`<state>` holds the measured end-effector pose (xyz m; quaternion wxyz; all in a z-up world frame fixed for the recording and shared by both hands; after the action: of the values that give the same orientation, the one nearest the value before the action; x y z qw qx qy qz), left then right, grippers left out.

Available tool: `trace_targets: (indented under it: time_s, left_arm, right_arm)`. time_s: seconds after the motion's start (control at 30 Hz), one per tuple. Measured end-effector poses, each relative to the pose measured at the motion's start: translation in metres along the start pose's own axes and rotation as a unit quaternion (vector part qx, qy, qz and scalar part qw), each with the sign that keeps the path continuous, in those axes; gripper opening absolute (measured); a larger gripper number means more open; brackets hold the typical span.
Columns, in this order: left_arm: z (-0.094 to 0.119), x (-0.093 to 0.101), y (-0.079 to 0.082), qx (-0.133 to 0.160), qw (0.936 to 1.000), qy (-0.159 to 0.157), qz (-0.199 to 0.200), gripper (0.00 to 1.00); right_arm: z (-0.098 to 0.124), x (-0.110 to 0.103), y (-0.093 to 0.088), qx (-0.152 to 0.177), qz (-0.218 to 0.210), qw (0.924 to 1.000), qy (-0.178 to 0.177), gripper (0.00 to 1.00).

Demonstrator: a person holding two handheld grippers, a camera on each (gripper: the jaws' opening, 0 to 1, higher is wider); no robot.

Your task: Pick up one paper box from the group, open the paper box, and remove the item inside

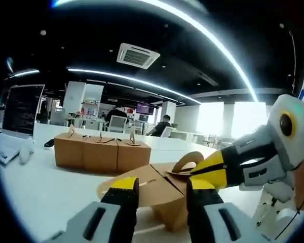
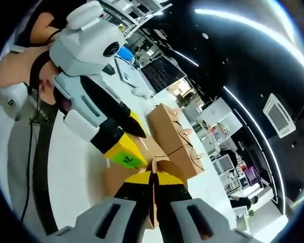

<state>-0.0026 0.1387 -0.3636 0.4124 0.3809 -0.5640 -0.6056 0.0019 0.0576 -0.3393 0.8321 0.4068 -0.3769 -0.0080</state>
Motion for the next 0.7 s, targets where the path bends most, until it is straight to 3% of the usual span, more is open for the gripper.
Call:
trace_targets:
  time_s: [0.7]
  left_arm:
    - [-0.0018, 0.0012, -0.0007, -0.004, 0.9998, -0.007, 0.019, 0.35]
  right_arm:
    - [0.0066, 0.0065, 0.0033, 0.02, -0.055, 0.9983, -0.001, 0.03]
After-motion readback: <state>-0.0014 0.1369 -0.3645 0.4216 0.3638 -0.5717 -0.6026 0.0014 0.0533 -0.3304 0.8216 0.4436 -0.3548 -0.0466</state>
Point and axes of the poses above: the point that each gripper's makers call its tool centre point, and the gripper's own axes: z roughly backward along the fingers, x roughly to its right, y roughly out of its top, the point moved 4 cm from there along z, roughly backward along the fingers, and after that the axes turned 9 degrees about -z, right-handed, at the moved point
